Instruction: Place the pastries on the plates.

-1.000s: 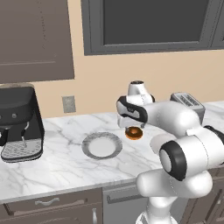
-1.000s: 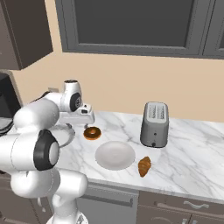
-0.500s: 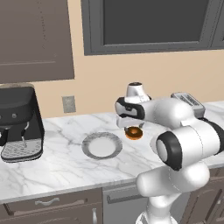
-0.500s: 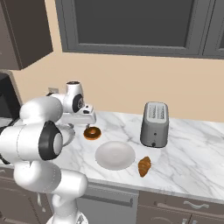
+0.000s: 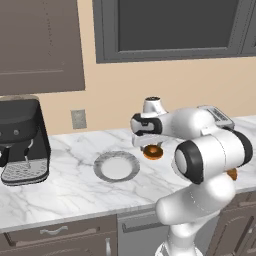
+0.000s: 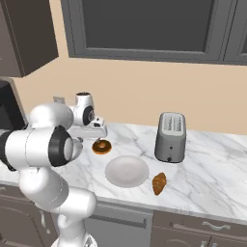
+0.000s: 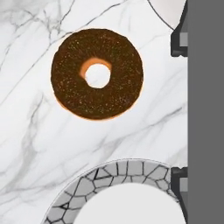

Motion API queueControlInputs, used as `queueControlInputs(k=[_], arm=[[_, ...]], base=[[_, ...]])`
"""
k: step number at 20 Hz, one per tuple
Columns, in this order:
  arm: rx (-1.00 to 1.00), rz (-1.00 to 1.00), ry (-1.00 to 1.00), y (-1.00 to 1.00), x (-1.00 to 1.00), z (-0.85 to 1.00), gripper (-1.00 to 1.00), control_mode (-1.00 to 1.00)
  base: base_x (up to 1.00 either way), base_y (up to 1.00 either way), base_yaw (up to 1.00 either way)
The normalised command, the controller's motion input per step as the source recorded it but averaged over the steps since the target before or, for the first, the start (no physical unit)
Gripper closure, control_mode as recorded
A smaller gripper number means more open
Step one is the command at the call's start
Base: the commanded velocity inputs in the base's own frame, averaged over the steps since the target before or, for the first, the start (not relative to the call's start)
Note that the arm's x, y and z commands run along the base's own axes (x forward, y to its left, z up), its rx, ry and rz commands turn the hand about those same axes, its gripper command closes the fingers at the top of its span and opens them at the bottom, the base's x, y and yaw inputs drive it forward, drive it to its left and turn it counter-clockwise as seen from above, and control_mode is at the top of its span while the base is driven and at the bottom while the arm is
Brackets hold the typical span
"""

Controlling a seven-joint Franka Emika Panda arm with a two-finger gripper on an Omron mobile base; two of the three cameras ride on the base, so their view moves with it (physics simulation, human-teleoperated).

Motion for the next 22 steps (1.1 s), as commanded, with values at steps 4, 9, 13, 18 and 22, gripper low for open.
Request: queueControlInputs(k=[4,9,13,18,22], arm=[[0.0,0.0,0.0,0.0,0.14,-0.15,-1.0,-1.0],[0.0,0.0,0.0,0.0,0.15,-0.11,-1.0,-1.0],[0.0,0.0,0.0,0.0,0.15,-0.11,-1.0,-1.0],[0.0,0.0,0.01,0.0,0.17,-0.14,-1.0,-1.0],[0.0,0.0,0.0,0.0,0.16,-0.16,-1.0,-1.0]], base=[[0.0,0.0,0.0],[0.0,0.0,0.0],[0.0,0.0,0.0],[0.0,0.0,0.0],[0.0,0.0,0.0]])
